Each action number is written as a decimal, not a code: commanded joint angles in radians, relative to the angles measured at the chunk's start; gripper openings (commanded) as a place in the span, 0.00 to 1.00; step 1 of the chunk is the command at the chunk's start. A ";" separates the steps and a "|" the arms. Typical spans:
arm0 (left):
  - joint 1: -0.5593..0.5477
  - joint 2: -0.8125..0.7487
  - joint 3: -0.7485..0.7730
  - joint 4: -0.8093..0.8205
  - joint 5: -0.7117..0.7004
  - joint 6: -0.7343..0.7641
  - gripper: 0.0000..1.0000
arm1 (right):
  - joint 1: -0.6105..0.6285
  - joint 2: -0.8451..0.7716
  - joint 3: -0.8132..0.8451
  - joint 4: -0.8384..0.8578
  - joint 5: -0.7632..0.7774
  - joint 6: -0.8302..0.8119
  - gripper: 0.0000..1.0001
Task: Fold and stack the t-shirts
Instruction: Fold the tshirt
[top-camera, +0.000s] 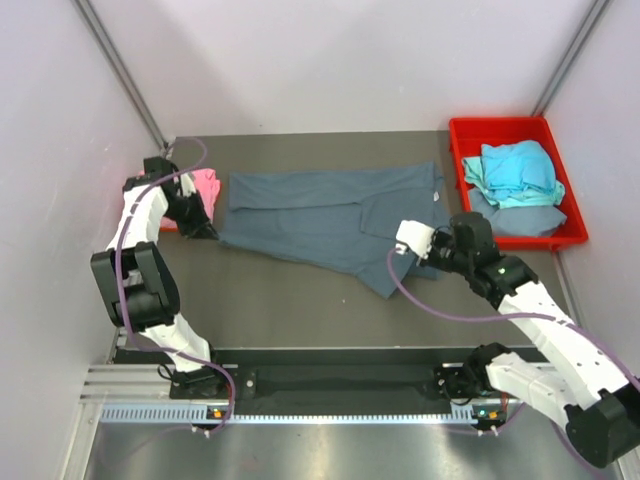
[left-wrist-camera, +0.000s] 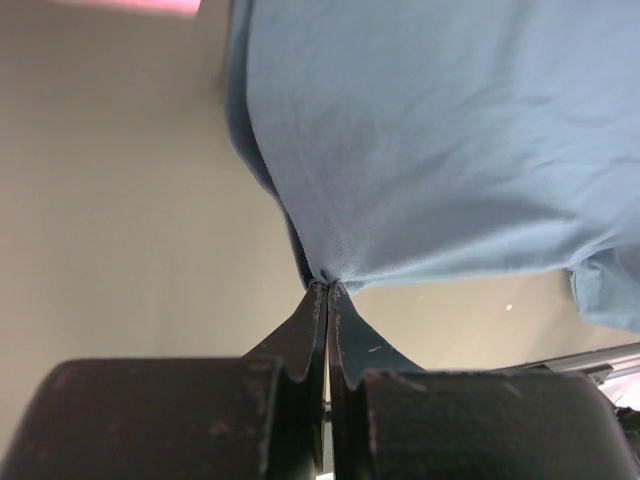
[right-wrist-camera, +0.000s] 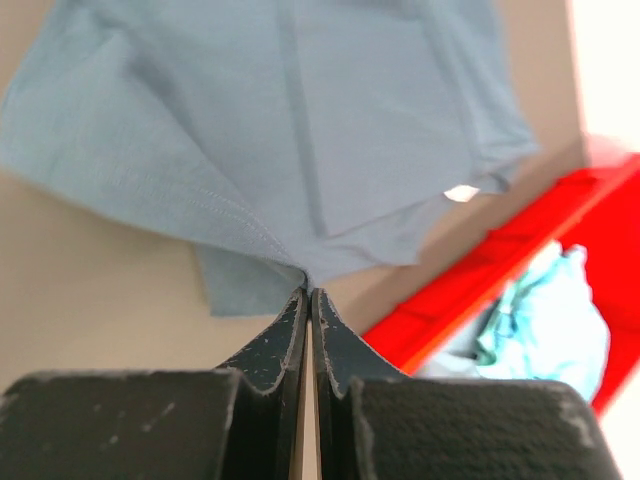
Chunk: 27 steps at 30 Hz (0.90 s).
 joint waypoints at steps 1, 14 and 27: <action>0.005 -0.010 0.112 -0.041 0.032 0.042 0.00 | -0.037 0.027 0.085 0.094 0.030 0.042 0.00; -0.007 0.240 0.416 -0.055 0.045 0.073 0.00 | -0.130 0.272 0.298 0.376 0.086 0.111 0.00; -0.064 0.490 0.710 -0.020 0.024 0.104 0.00 | -0.195 0.758 0.648 0.496 0.109 0.086 0.00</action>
